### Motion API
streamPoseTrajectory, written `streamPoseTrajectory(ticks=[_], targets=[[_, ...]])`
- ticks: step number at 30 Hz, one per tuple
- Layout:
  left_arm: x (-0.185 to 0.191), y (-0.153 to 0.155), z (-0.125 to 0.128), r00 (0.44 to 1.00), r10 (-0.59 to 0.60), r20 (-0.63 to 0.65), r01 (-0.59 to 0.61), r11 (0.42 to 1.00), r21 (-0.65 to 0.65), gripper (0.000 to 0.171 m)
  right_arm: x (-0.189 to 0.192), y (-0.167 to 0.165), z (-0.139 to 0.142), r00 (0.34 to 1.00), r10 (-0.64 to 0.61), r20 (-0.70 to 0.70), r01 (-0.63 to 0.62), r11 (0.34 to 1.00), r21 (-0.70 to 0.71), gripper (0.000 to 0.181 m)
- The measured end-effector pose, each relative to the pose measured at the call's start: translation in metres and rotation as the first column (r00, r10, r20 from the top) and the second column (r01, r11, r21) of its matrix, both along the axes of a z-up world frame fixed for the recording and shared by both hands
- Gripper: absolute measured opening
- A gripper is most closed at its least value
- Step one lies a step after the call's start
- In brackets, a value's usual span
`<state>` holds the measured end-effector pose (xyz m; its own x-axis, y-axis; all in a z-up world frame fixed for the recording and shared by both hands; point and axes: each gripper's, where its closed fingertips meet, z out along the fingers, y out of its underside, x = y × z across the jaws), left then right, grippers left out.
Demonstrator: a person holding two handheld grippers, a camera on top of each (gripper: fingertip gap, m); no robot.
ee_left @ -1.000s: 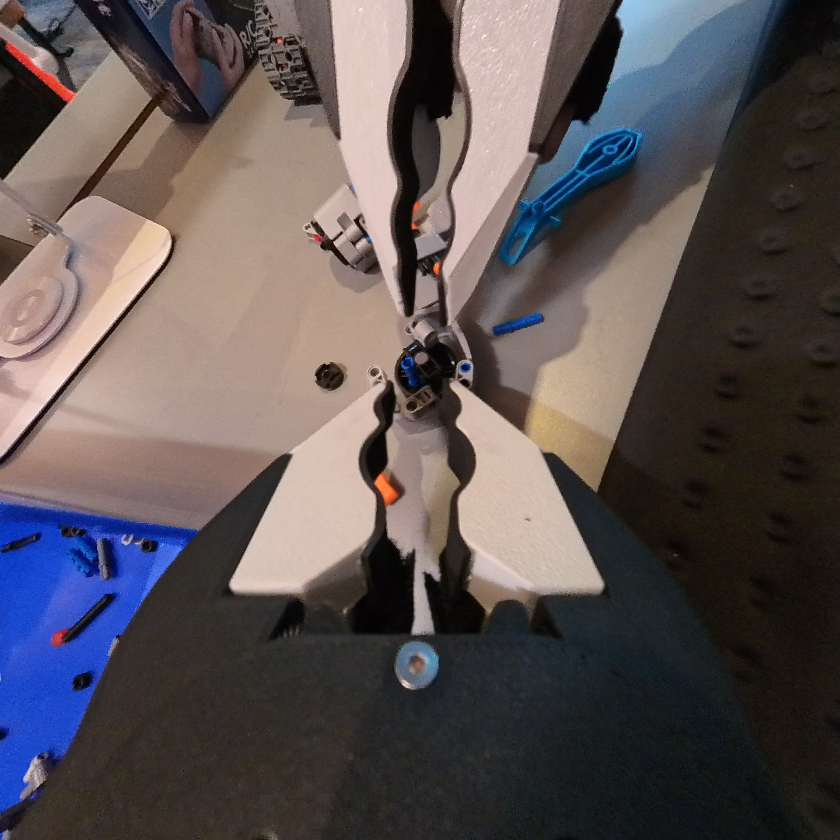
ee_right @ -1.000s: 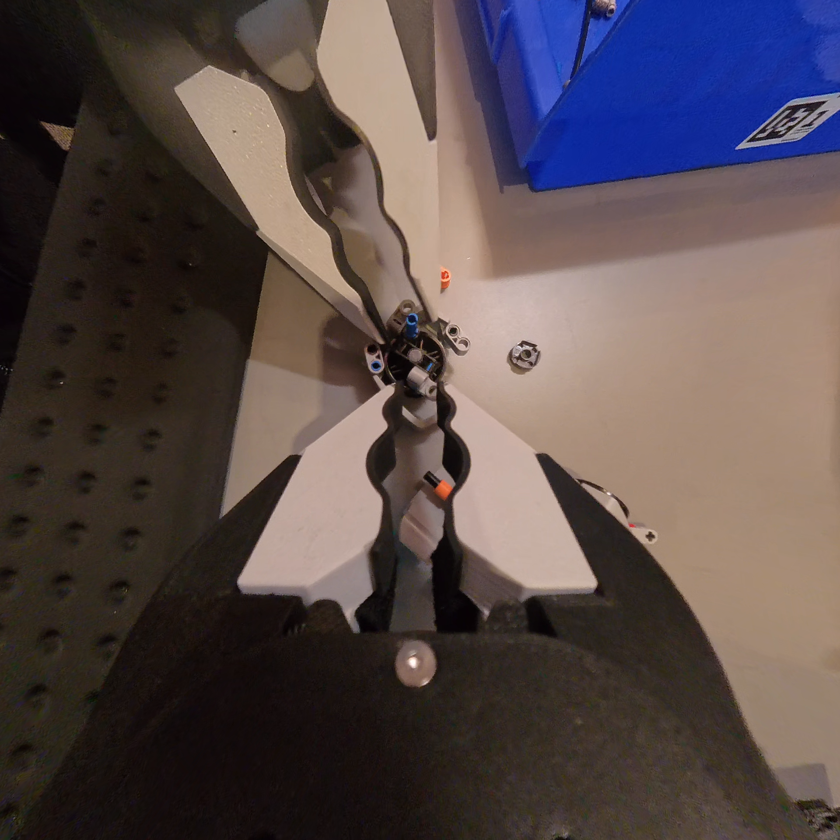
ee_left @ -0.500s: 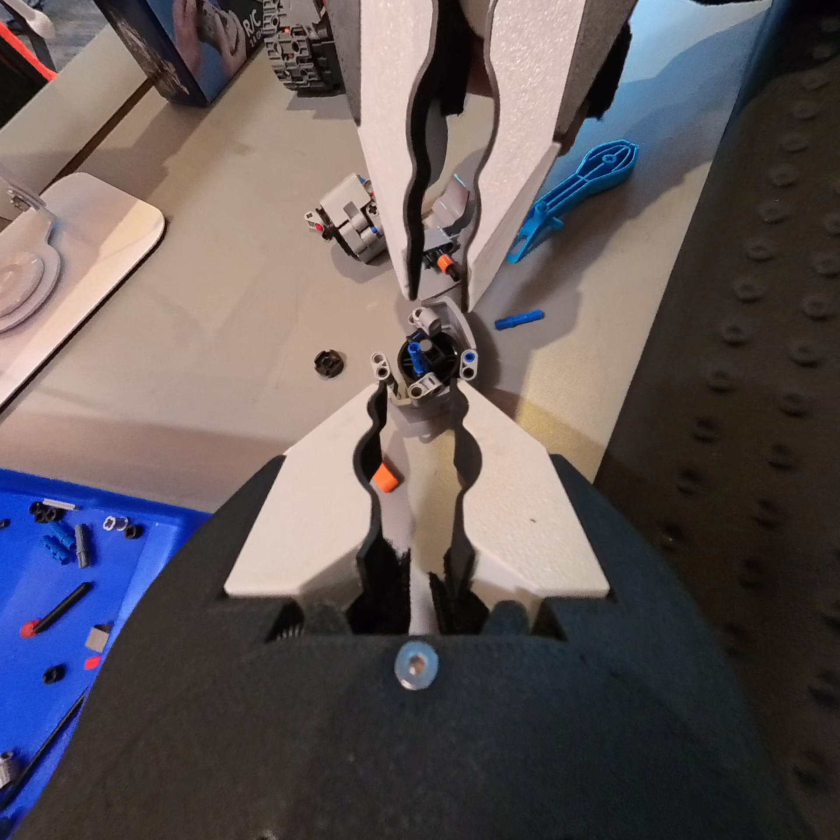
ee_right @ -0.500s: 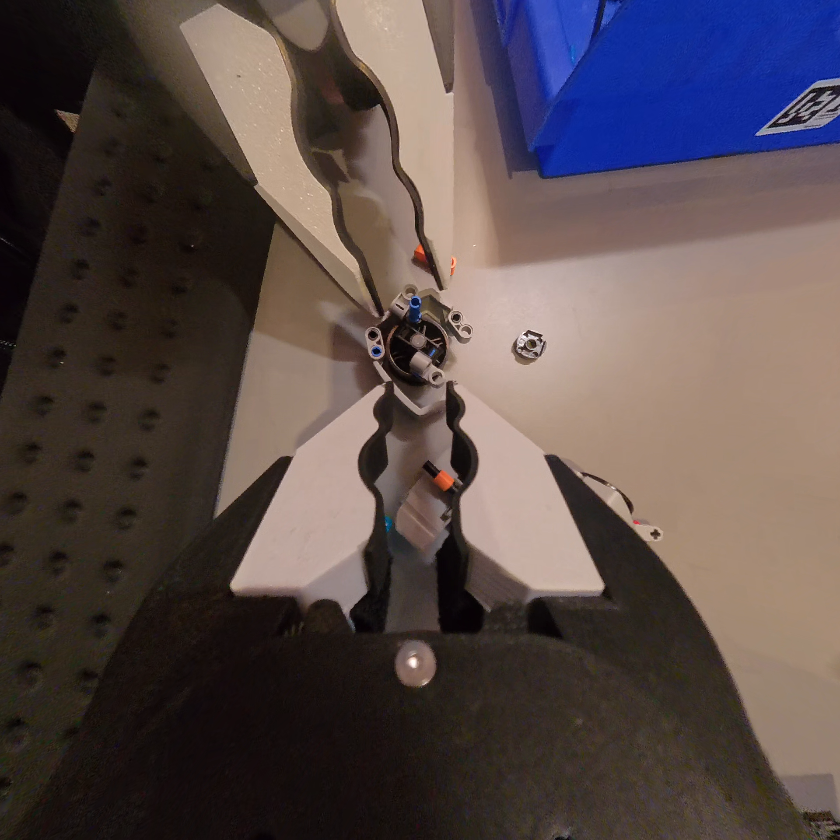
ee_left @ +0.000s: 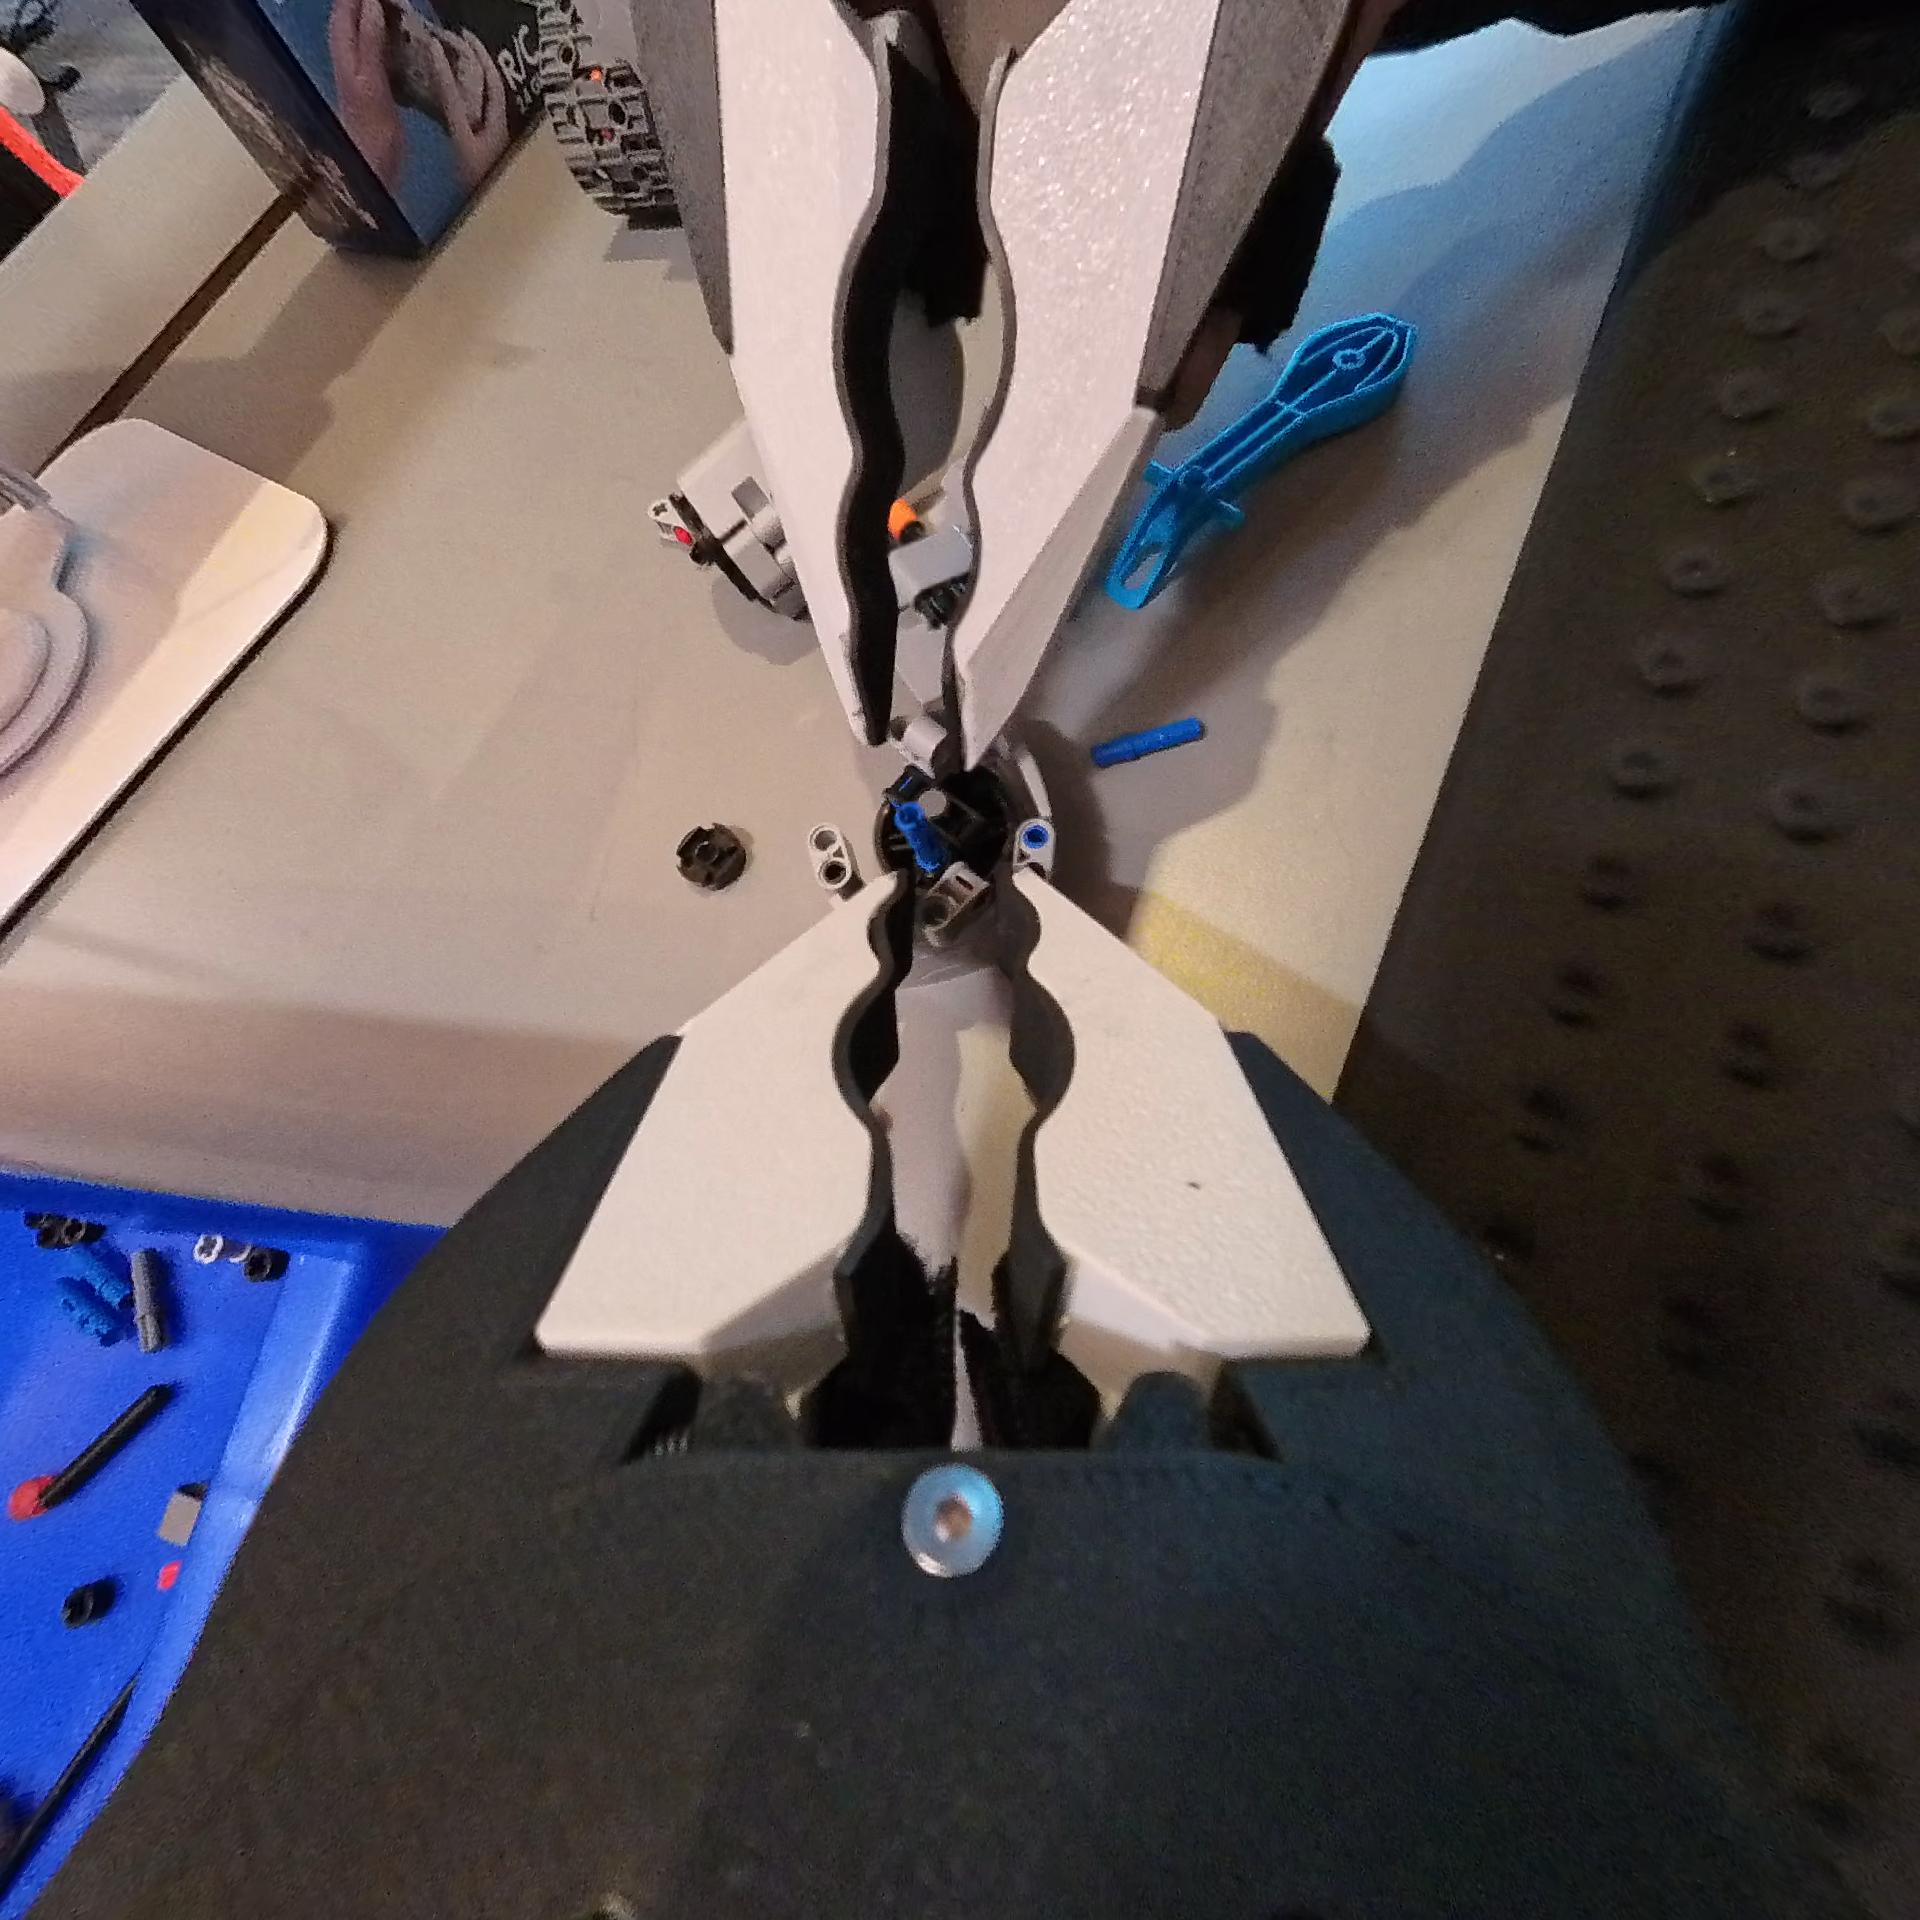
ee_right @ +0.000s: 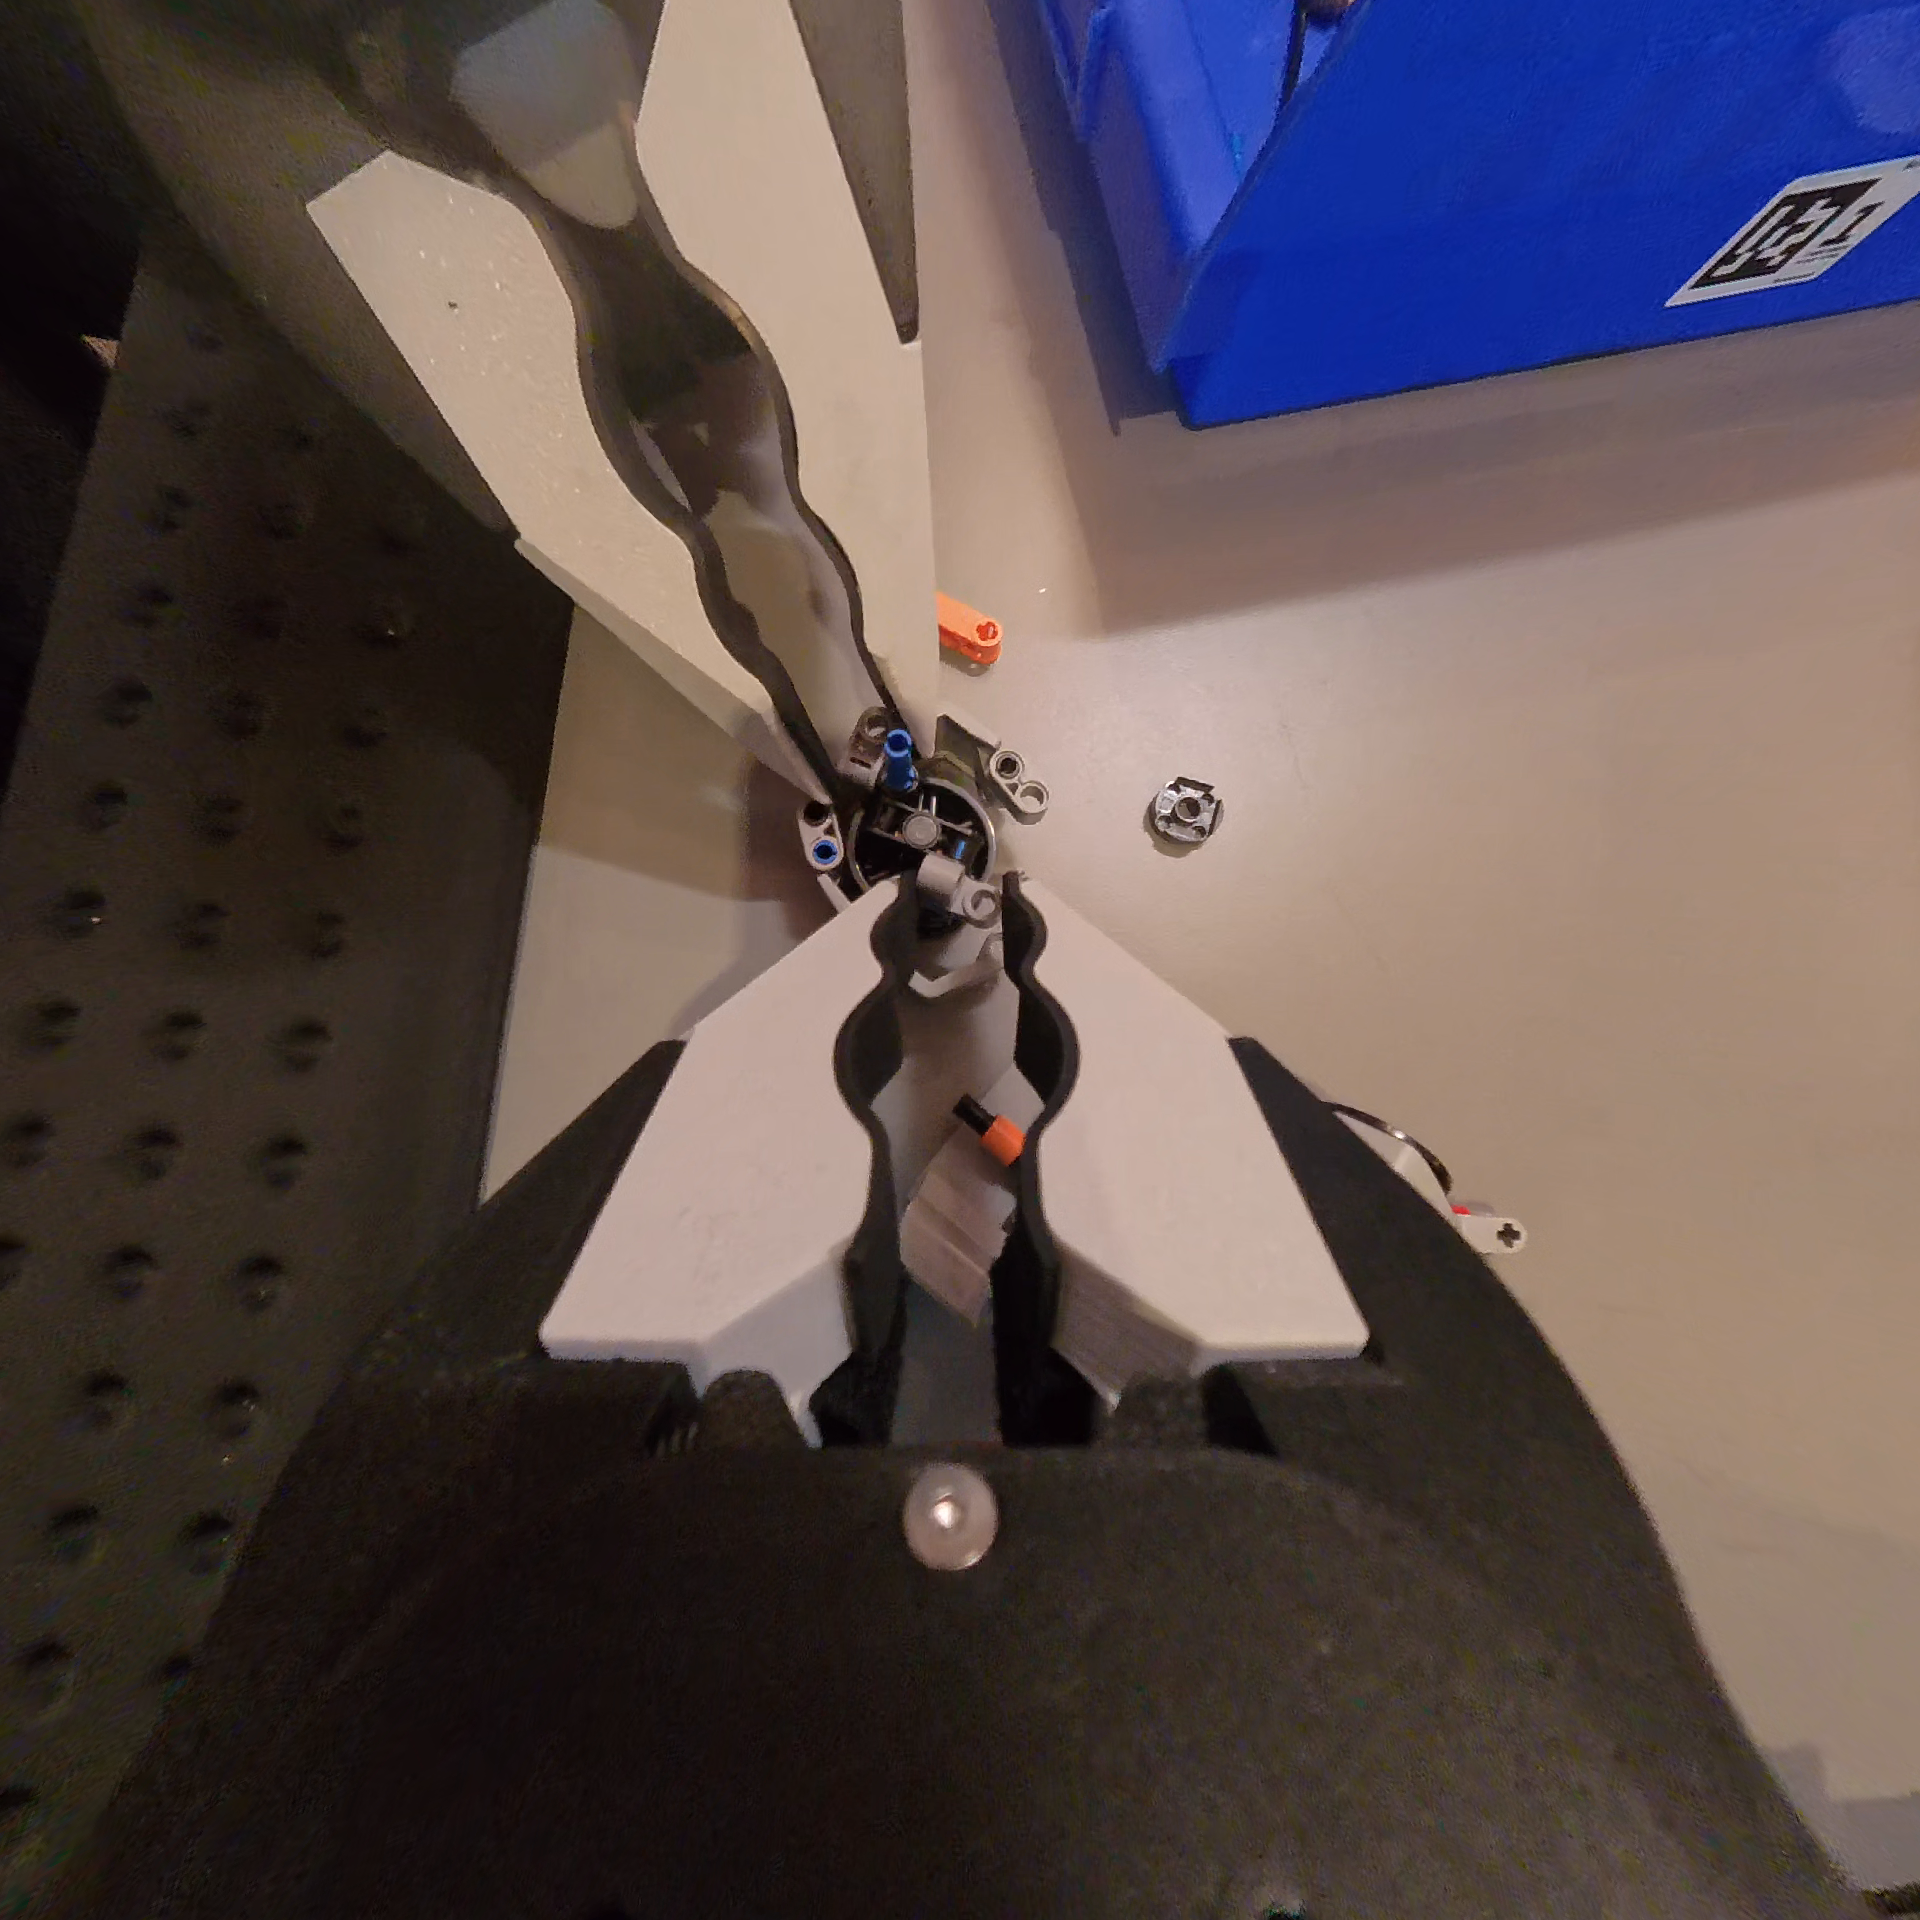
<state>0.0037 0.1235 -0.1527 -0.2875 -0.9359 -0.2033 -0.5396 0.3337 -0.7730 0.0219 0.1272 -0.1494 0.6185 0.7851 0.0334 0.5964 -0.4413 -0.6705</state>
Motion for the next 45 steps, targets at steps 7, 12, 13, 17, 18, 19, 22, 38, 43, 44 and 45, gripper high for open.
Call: streamPoseTrajectory(ticks=[7, 12, 13, 17, 18, 19, 22, 38, 43, 44, 45], targets=[[0.000, 0.000, 0.000, 1.000, 0.000, 0.004, 0.000, 1.000, 0.011, 0.013, 0.000, 0.000, -0.001, 0.975, -0.070, -0.212, 0.037, 0.987, -0.154, 0.013], [0.001, -0.001, 0.003, 1.000, -0.006, 0.026, 0.006, 1.000, 0.014, 0.012, 0.000, 0.002, 0.012, 0.900, -0.147, -0.410, 0.034, 0.962, -0.271, 0.012], [0.002, -0.001, 0.005, 0.999, -0.006, 0.037, 0.005, 1.000, 0.016, 0.012, 0.000, 0.002, 0.015, 0.890, -0.150, -0.430, 0.031, 0.962, -0.272, 0.012], [0.003, 0.000, 0.011, 0.997, -0.003, 0.072, 0.000, 0.999, 0.040, 0.012, 0.001, 0.004, 0.021, 0.875, -0.142, -0.462, 0.024, 0.968, -0.250, 0.012], [0.003, 0.000, 0.012, 0.997, -0.003, 0.080, -0.001, 0.999, 0.041, 0.012, 0.000, 0.005, 0.024, 0.878, -0.125, -0.462, 0.020, 0.974, -0.225, 0.012], [0.004, 0.000, 0.014, 0.996, 0.001, 0.087, -0.004, 0.999, 0.037, 0.015, 0.000, 0.005, 0.027, 0.881, -0.109, -0.460, 0.019, 0.981, -0.195, 0.012], [0.006, 0.006, 0.017, 0.994, 0.043, 0.103, -0.045, 0.999, 0.021, 0.042, -0.004, 0.006, 0.041, 0.893, -0.063, -0.446, 0.021, 0.995, -0.098, 0.012], [0.013, 0.009, 0.050, 0.971, 0.043, 0.235, -0.085, 0.981, 0.173, 0.030, -0.017, -0.001, 0.089, 0.907, 0.110, -0.408, -0.013, 0.972, 0.234, 0.004], [0.012, 0.017, 0.062, 0.958, 0.055, 0.281, -0.152, 0.929, 0.336, 0.030, -0.016, -0.002, 0.097, 0.901, 0.103, -0.422, 0.005, 0.969, 0.247, 0.004], [0.012, 0.018, 0.064, 0.957, 0.054, 0.286, -0.163, 0.914, 0.371, 0.030, -0.015, -0.002, 0.099, 0.900, 0.104, -0.423, 0.007, 0.968, 0.252, 0.004], [0.012, 0.019, 0.067, 0.953, 0.056, 0.298, -0.178, 0.898, 0.402, 0.030, -0.015, -0.002, 0.101, 0.900, 0.104, -0.423, 0.012, 0.965, 0.263, 0.004]])
